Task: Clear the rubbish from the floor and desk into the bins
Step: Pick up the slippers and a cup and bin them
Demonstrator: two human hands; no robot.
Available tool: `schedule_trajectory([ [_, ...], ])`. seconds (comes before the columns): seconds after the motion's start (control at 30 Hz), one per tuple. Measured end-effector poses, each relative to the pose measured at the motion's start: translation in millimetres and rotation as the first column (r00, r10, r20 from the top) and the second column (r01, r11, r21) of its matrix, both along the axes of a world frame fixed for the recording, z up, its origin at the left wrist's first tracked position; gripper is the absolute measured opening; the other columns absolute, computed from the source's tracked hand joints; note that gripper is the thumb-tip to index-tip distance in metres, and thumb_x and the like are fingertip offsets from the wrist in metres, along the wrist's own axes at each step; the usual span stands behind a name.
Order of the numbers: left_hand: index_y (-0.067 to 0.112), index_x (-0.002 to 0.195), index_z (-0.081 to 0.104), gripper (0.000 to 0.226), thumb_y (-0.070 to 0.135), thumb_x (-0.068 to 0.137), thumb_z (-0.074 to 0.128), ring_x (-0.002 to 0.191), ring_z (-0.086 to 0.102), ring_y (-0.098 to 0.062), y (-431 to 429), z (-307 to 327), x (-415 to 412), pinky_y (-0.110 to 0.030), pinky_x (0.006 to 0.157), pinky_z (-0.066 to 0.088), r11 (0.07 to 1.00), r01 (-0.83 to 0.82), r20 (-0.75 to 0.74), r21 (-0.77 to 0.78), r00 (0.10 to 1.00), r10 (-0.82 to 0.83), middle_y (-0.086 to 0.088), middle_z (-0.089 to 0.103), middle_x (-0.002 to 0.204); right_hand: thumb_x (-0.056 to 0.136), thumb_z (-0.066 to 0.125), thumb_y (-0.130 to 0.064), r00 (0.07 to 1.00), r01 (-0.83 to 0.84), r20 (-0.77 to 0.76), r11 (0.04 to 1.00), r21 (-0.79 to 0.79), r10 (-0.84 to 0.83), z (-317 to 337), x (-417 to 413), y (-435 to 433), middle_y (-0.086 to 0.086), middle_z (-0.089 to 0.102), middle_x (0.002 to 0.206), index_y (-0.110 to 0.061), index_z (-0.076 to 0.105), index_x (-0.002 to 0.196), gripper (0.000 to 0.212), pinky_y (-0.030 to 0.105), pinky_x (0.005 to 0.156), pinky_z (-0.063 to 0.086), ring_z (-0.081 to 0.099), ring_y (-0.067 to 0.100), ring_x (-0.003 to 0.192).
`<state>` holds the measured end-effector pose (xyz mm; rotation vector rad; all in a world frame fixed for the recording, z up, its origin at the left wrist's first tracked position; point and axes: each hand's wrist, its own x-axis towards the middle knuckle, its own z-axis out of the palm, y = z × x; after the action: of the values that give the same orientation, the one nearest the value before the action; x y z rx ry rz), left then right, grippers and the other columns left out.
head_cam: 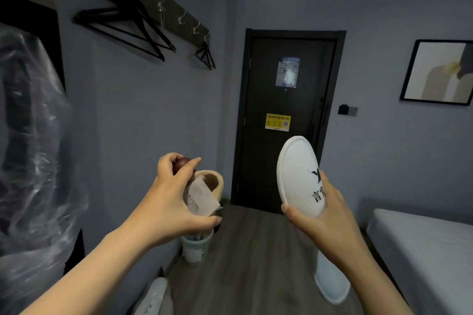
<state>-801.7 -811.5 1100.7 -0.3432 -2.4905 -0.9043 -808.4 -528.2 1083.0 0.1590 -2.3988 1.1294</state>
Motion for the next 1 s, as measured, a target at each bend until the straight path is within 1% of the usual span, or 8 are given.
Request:
schedule_trajectory([
  [0.13, 0.033, 0.146, 0.025, 0.115, 0.059, 0.049, 0.082, 0.123, 0.032, -0.012, -19.9, 6.0, -91.3, -0.036, 0.085, 0.056, 0.999, 0.031, 0.02, 0.033, 0.999, -0.032, 0.029, 0.005, 0.129, 0.052, 0.065, -0.072, 0.999, 0.034, 0.014, 0.999, 0.014, -0.034, 3.2, -79.9, -19.2, -0.008, 0.043, 0.136, -0.034, 0.026, 0.146, 0.108, 0.042, 0.09, 0.054, 0.049, 0.013, 0.117],
  [0.23, 0.033, 0.146, 0.023, 0.115, 0.058, 0.05, 0.082, 0.128, 0.028, -0.011, -23.3, 1.0, -153.3, -0.037, 0.092, 0.053, 0.997, 0.07, 0.055, 0.045, 0.996, -0.072, 0.029, 0.003, 0.131, 0.054, 0.065, -0.072, 0.999, 0.047, 0.014, 0.999, 0.022, -0.048, -3.7, -135.5, -25.3, -0.01, 0.045, 0.134, -0.033, 0.027, 0.145, 0.106, 0.039, 0.087, 0.055, 0.05, 0.012, 0.114],
  [0.33, 0.033, 0.146, 0.022, 0.115, 0.058, 0.051, 0.082, 0.128, 0.027, -0.008, -20.7, -12.5, -208.6, -0.03, 0.101, 0.046, 0.995, 0.09, 0.094, 0.041, 0.991, -0.094, 0.028, 0.003, 0.132, 0.053, 0.065, -0.07, 0.998, 0.054, 0.036, 0.998, 0.024, -0.054, -14.8, -185.3, -24.3, -0.01, 0.05, 0.128, -0.034, 0.032, 0.141, 0.101, 0.031, 0.08, 0.055, 0.053, 0.01, 0.109],
  [0.4, 0.033, 0.146, 0.022, 0.115, 0.059, 0.051, 0.082, 0.126, 0.028, -0.006, -17.0, -20.3, -246.1, -0.024, 0.101, 0.041, 0.995, 0.094, 0.114, 0.04, 0.989, -0.098, 0.028, 0.004, 0.13, 0.053, 0.065, -0.07, 0.997, 0.06, 0.038, 0.998, 0.023, -0.061, -20.6, -219.5, -19.7, -0.011, 0.05, 0.127, -0.036, 0.032, 0.141, 0.1, 0.028, 0.078, 0.055, 0.054, 0.009, 0.108],
  [0.53, 0.032, 0.146, 0.022, 0.115, 0.059, 0.052, 0.082, 0.124, 0.027, -0.004, -3.1, -31.5, -325.2, -0.02, 0.099, 0.035, 0.997, 0.079, 0.131, 0.011, 0.988, -0.08, 0.025, 0.004, 0.132, 0.054, 0.065, -0.071, 0.997, 0.068, 0.041, 0.997, 0.033, -0.07, -33.7, -302.0, -0.8, -0.011, 0.049, 0.131, -0.035, 0.027, 0.146, 0.105, 0.032, 0.084, 0.054, 0.052, 0.011, 0.112],
  [0.67, 0.033, 0.146, 0.022, 0.115, 0.058, 0.052, 0.082, 0.122, 0.028, -0.003, 18.8, -40.4, -410.8, -0.018, 0.098, 0.034, 0.999, 0.052, 0.119, 0.017, 0.991, -0.054, 0.028, 0.004, 0.126, 0.055, 0.066, -0.072, 0.998, 0.051, 0.041, 0.999, 0.02, -0.051, -43.3, -396.7, 23.4, -0.009, 0.048, 0.135, -0.033, 0.028, 0.145, 0.105, 0.042, 0.09, 0.054, 0.05, 0.014, 0.117],
  [0.83, 0.032, 0.146, 0.023, 0.118, 0.062, 0.048, 0.081, 0.125, 0.032, -0.005, 48.7, -41.4, -517.3, -0.019, 0.102, 0.035, 0.999, 0.028, 0.134, 0.023, 0.991, -0.031, 0.031, 0.003, 0.122, 0.056, 0.067, -0.07, 0.999, 0.008, 0.035, 1.0, 0.004, -0.008, -37.3, -511.4, 57.8, -0.009, 0.049, 0.132, -0.034, 0.03, 0.144, 0.102, 0.041, 0.088, 0.055, 0.051, 0.013, 0.114],
  [1.0, 0.031, 0.146, 0.025, 0.122, 0.069, 0.042, 0.076, 0.129, 0.032, -0.008, 64.5, -53.4, -606.4, -0.026, 0.109, 0.035, 0.999, -0.025, 0.169, 0.027, 0.985, 0.02, 0.024, 0.004, 0.133, 0.056, 0.067, -0.07, 0.997, -0.053, 0.062, 0.998, 0.016, 0.052, -41.0, -613.6, 78.0, -0.009, 0.05, 0.129, -0.037, 0.031, 0.142, 0.098, 0.04, 0.086, 0.055, 0.052, 0.013, 0.111],
])
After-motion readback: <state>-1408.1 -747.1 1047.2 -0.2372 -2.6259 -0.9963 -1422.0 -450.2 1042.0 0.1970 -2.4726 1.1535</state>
